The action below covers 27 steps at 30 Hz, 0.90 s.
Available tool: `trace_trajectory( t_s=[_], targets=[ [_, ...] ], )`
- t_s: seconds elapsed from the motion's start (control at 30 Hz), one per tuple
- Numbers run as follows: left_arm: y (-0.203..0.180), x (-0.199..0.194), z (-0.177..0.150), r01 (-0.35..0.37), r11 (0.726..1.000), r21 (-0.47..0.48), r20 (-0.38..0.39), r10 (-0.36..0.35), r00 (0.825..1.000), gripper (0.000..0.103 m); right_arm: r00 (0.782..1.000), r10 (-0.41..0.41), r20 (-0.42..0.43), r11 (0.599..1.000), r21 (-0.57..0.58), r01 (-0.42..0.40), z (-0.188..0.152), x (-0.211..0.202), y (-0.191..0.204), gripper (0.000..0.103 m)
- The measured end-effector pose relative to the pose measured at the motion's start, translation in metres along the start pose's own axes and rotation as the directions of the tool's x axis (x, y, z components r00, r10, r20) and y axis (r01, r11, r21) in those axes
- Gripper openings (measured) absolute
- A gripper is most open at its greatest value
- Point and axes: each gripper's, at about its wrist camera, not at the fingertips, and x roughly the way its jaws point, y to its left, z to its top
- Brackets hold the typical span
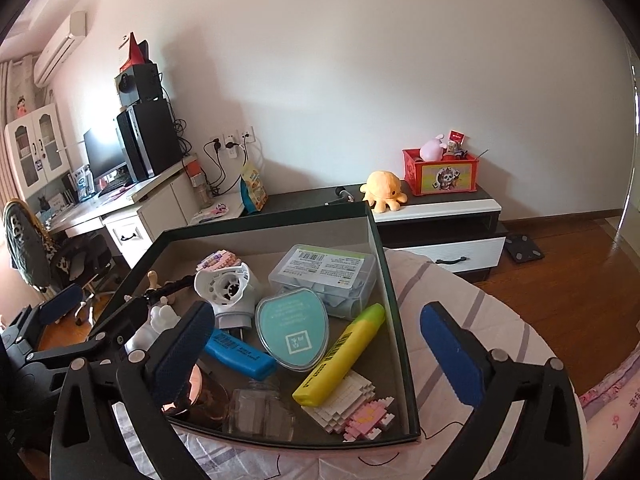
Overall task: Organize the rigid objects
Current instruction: 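Withdraw both tools from the pink box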
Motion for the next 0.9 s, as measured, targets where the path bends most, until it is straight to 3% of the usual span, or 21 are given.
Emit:
trace_trajectory(
  t_s=[0.33,0.57,0.73,0.9],
  targets=[
    [-0.001,0.0,-0.001,0.003,1.0,0.002,0.001,-0.003,1.0,0.103,1.0,-0.002,-0.016,1.0,-0.01,0.002,-0.001,0.004,0.001,0.103],
    [0.002,-0.011,0.004,-0.012,1.0,-0.015,-0.025,0.012,1.0,0.103,0.999,0.038,-0.03,0.999,-0.008,-0.038,0.002,0.004,0.002,0.103],
    [0.007,-0.049,0.006,0.008,1.0,-0.027,-0.022,-0.009,1.0,0.103,0.999,0.022,-0.045,1.0,-0.014,-0.022,0.011,-0.022,0.007,0.103],
    [0.007,-0.098,0.002,0.013,1.0,-0.027,-0.001,-0.013,1.0,0.103,0.999,0.027,-0.022,0.999,-0.023,-0.027,0.003,-0.076,0.017,0.103]
  ],
)
